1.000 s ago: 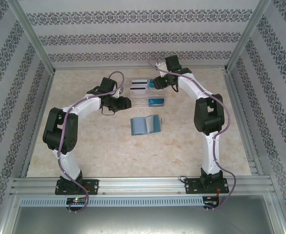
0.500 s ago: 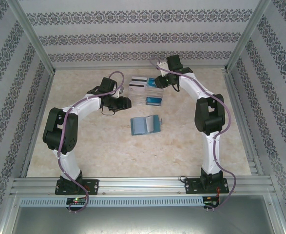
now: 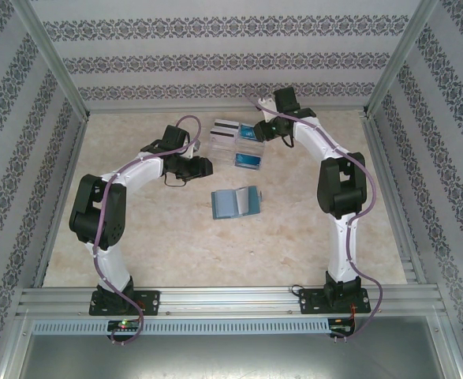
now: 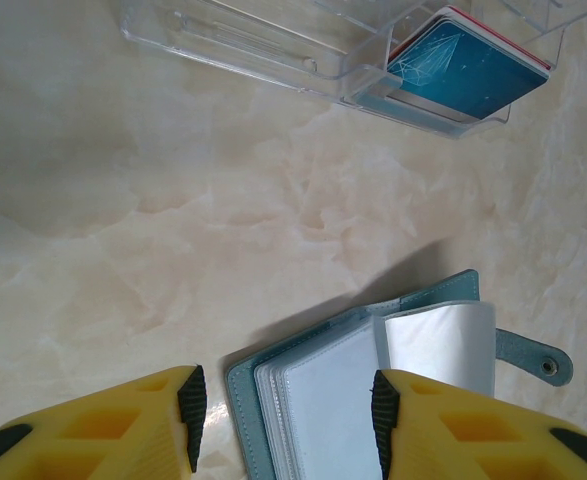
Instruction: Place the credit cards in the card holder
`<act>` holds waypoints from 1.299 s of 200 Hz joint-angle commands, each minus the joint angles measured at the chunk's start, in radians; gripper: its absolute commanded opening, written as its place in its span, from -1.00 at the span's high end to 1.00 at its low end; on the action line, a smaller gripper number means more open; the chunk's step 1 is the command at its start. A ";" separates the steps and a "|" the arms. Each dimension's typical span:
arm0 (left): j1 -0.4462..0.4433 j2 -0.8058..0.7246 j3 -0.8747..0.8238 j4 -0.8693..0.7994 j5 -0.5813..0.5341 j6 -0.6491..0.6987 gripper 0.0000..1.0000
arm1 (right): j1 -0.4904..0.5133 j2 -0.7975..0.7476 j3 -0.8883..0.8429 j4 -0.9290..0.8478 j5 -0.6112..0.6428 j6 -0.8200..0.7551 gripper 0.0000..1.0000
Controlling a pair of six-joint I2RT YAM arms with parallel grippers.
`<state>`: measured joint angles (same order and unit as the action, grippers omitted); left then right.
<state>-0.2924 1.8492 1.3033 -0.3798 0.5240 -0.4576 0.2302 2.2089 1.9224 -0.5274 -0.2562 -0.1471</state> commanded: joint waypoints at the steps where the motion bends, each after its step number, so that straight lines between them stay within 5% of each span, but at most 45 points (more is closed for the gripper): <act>1: 0.009 0.015 0.033 0.019 0.023 -0.011 0.01 | -0.015 -0.002 0.021 -0.006 -0.029 0.018 0.20; 34: 0.010 0.021 0.040 0.018 0.026 -0.012 0.01 | -0.019 0.008 0.028 -0.014 -0.035 0.017 0.22; 57: 0.008 0.026 0.048 0.018 0.027 -0.012 0.01 | -0.017 0.010 0.029 -0.023 -0.054 0.004 -0.21; 89: 0.006 0.035 0.059 0.017 0.033 -0.012 0.01 | 0.002 0.031 0.076 -0.067 0.034 -0.072 -0.46; 164: 0.006 0.053 0.079 0.008 0.028 -0.011 0.01 | 0.038 0.182 0.372 -0.314 0.038 -0.276 -0.49; 260: 0.067 0.234 0.322 -0.017 -0.042 0.007 -0.04 | 0.045 0.236 0.443 -0.321 0.081 -0.289 -0.49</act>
<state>-0.2333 2.0167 1.5276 -0.3820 0.5186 -0.4644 0.2729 2.4283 2.3310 -0.8234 -0.1902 -0.4206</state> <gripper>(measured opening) 0.518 0.744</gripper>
